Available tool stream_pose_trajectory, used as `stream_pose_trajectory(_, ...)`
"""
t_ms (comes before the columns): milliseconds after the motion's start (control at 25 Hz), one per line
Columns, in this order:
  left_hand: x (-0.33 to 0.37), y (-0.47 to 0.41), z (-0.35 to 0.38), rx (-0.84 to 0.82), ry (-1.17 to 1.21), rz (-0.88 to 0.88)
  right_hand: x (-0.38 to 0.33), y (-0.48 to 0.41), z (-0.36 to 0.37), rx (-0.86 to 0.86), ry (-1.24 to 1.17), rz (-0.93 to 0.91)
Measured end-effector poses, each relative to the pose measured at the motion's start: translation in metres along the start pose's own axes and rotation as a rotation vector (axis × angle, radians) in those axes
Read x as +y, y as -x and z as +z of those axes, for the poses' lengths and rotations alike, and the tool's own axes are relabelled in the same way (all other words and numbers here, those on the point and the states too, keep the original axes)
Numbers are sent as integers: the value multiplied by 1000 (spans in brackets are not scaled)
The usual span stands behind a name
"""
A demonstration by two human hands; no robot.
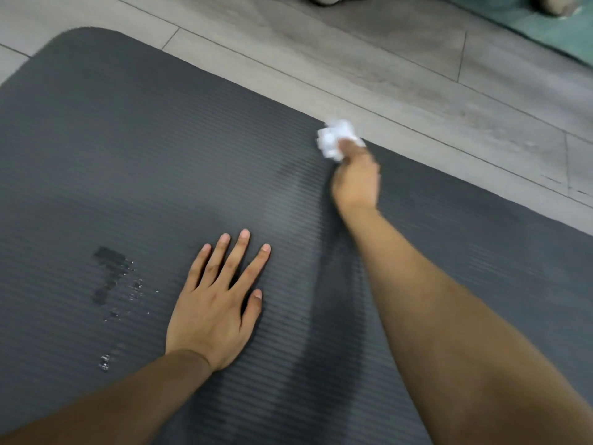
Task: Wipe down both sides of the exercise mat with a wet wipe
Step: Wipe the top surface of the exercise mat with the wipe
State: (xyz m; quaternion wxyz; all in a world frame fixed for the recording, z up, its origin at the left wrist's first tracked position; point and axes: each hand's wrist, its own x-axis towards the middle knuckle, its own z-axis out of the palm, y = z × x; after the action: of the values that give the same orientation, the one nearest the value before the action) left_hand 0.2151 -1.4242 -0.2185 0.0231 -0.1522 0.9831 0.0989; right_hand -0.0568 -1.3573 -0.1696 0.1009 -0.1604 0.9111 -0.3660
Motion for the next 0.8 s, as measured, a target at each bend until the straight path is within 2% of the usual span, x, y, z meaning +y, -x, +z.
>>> stream_pose_trajectory(40,0,0,0,-2,-2,1,-8,12,20,-130,18,-198)
stream_pose_trajectory(120,-1,0,-1,-14,-9,1,-18,37,37,-183,162,-636)
stream_pose_trajectory(160,-2,0,-2,-15,-8,2,-9,36,33,-230,179,-694)
stream_pose_trajectory(200,-2,0,-1,-10,-6,3,3,29,19,-194,154,-614)
stream_pose_trajectory(280,-2,1,1,1,-10,1,30,9,-20,30,-5,-282)
stream_pose_trajectory(320,-1,1,2,5,-10,2,38,5,-36,139,0,-110)
stream_pose_trajectory(360,-1,0,2,8,-6,3,43,6,-41,172,-27,-5)
stream_pose_trajectory(400,-1,0,2,10,0,2,42,12,-38,155,-178,91)
stream_pose_trajectory(440,-1,-1,3,8,3,1,33,31,-26,118,-239,41)
stream_pose_trajectory(560,-1,-1,3,-6,0,2,32,109,21,-211,1,-451)
stream_pose_trajectory(600,0,-1,2,-2,0,0,37,119,21,-259,77,-574)
stream_pose_trajectory(640,-1,-1,1,0,1,2,47,111,14,-229,100,-595)
stream_pose_trajectory(680,-1,0,2,1,3,4,55,104,3,-121,108,-542)
stream_pose_trajectory(760,-2,0,2,1,6,8,73,78,-25,107,127,-247)
stream_pose_trajectory(800,-2,0,3,2,2,8,75,67,-36,141,120,-91)
